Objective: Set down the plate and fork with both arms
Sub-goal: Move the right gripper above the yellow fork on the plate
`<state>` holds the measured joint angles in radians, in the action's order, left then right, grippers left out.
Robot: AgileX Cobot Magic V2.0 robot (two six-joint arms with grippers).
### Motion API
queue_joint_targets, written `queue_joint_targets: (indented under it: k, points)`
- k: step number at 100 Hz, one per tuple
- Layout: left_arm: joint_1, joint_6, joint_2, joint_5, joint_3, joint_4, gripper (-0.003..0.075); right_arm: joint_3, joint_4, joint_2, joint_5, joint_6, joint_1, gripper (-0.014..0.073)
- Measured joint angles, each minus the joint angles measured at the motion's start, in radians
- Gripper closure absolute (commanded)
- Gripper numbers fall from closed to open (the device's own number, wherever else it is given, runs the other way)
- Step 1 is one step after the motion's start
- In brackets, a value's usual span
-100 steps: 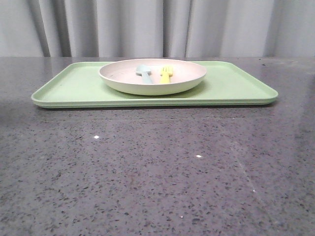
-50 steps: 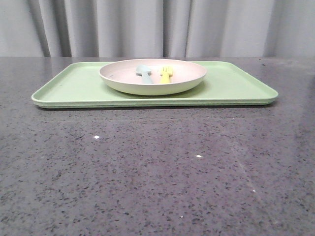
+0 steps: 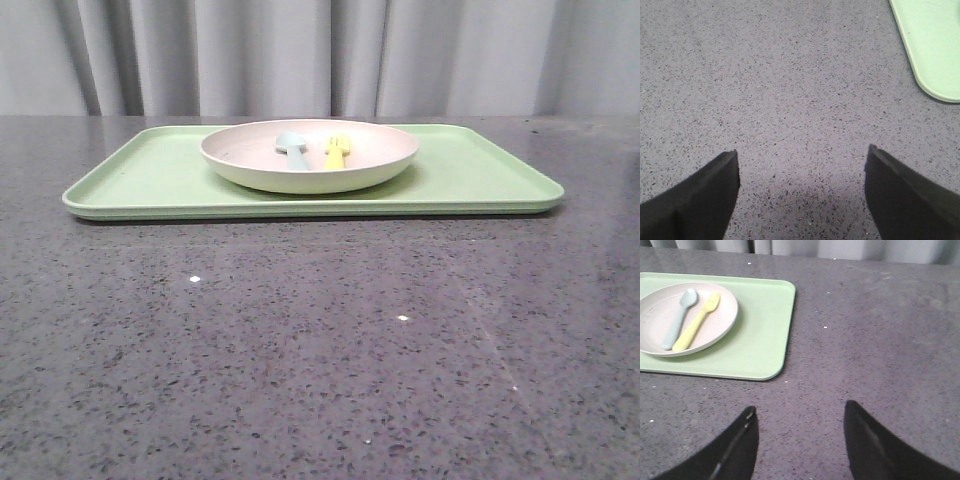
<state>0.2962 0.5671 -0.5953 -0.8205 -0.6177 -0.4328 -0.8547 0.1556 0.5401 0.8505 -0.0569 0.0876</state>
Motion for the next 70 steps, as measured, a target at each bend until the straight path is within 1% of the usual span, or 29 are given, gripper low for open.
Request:
queue_joint_targets:
  k: [16, 29, 52, 62, 70]
  points:
    - [0.000, 0.000, 0.000, 0.002, 0.000, 0.000, 0.0207, -0.096, 0.096, 0.153, 0.019, -0.046, 0.000, 0.0190]
    - [0.000, 0.000, 0.000, 0.002, 0.000, 0.000, 0.0207, -0.201, 0.127, 0.297, 0.025, -0.062, 0.019, 0.0190]
    - [0.000, 0.000, 0.000, 0.004, 0.000, 0.000, 0.0207, -0.406, 0.134, 0.580, 0.025, -0.050, 0.153, 0.0190]
    - [0.000, 0.000, 0.000, 0.004, 0.000, 0.000, 0.0207, -0.497, 0.131, 0.704, 0.025, -0.005, 0.222, 0.0190]
    - [0.000, 0.000, 0.000, 0.004, 0.000, 0.000, 0.0207, -0.574, 0.094, 0.800, 0.025, 0.045, 0.274, 0.0190]
